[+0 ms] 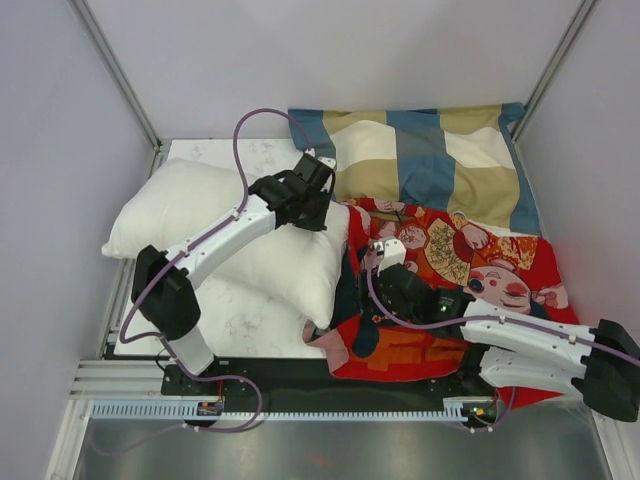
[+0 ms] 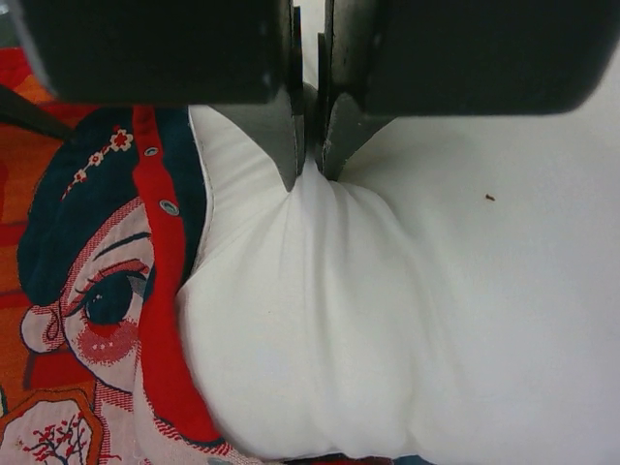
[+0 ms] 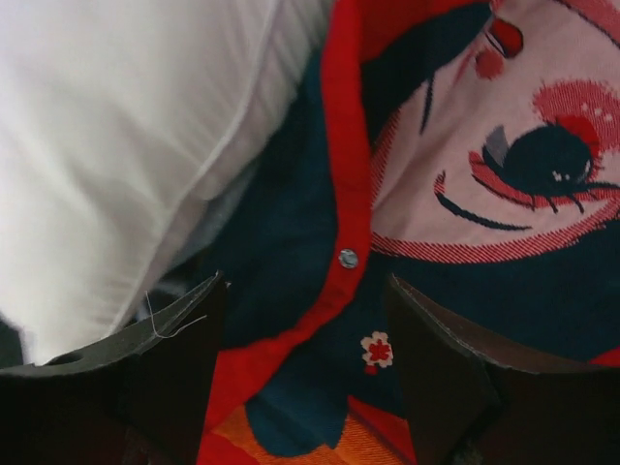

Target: Put the pillow into the pillowcase

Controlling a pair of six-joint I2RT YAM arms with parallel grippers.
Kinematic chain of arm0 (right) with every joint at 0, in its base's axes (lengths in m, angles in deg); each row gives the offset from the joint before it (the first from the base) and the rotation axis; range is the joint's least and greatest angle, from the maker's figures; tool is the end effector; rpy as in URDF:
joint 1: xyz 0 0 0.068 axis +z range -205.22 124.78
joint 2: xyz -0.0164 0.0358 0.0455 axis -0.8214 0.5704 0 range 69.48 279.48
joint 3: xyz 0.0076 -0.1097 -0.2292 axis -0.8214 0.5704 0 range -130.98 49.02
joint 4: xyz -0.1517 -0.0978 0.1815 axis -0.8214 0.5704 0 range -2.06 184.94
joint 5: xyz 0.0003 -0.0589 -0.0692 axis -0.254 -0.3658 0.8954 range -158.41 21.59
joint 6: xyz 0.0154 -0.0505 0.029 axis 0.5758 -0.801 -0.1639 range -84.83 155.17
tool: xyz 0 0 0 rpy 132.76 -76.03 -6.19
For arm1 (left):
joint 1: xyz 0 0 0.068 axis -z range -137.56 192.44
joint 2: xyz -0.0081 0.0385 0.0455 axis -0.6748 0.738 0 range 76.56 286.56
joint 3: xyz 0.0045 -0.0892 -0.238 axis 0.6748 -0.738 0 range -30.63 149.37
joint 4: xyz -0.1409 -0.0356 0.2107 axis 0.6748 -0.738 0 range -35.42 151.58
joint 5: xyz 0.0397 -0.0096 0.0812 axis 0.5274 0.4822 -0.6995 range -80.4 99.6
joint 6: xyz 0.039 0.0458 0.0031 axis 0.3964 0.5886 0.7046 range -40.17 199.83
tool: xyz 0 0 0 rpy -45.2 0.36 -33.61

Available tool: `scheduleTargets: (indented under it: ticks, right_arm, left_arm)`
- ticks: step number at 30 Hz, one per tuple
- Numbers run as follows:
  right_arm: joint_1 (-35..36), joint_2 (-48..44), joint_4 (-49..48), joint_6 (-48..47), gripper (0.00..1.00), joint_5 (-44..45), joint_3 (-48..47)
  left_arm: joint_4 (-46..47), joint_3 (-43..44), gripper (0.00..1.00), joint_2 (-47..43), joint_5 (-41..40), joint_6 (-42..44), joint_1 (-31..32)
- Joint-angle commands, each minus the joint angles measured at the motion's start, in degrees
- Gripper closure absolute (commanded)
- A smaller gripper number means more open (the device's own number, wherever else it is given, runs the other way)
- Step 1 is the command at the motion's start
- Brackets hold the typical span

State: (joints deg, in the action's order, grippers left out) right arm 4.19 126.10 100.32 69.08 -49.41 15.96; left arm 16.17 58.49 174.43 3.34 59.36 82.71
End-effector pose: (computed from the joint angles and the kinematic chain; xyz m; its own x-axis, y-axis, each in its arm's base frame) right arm 0.1257 0.1842 0.2091 -0.6271 -0.0243 -0.7785 -0.3976 0.8695 0.2931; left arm 0.2841 -0.2343 0.2829 -0.7871 0.2114 -0.5794 0.3401 0.9325 -0.1218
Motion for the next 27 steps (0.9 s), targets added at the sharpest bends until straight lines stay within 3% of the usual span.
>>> scheduleTargets:
  ticks: [1, 7, 9, 11, 12, 14, 15, 21, 27]
  right_arm:
    - [-2.72, 3.92, -2.08, 2.04, 0.26, -0.81, 1.33]
    - [-5.71, 13.86, -9.12, 1.51, 0.28, -0.46, 0.89]
    - [-5.80, 16.23, -11.23, 0.02, 0.37, -1.68, -0.68]
    - [-5.80, 17.55, -11.68, -1.30, 0.51, -3.26, -3.66]
    - [-5.80, 17.65, -11.50, -2.35, 0.73, -5.36, -4.81]
    - [-5.80, 16.17, -10.98, -3.15, 0.95, -7.92, -8.05]
    - [-5.80, 15.28, -10.45, -3.32, 1.00, -8.89, -9.03]
    - [-5.80, 7.37, -4.48, -2.62, 1.00, -13.90, -15.80]
    - [-5.72, 1.92, -1.76, -1.13, 1.00, -15.58, -18.44]
  left_arm:
    - [2.60, -1.32, 0.98, -3.47, -1.47, 0.69, -0.54]
    - [2.87, -1.32, 0.98, -4.00, 0.20, 0.78, -0.37]
    - [2.87, -1.41, 0.98, -4.26, 0.37, 0.69, -0.46]
    - [2.96, -1.32, 0.98, -4.70, 0.37, 0.78, -0.46]
    - [2.96, -1.14, 0.98, -4.79, 0.11, 0.96, -0.46]
    - [1.91, -0.27, 0.98, -5.40, -0.50, 1.39, -0.46]
    - [0.34, 2.87, 0.98, -5.49, -0.94, 1.14, -0.46]
    - [-9.07, 18.17, 0.98, -6.28, -0.85, -2.90, 1.12]
    - [-10.05, 19.79, 0.98, -1.90, -4.90, -7.03, 6.40]
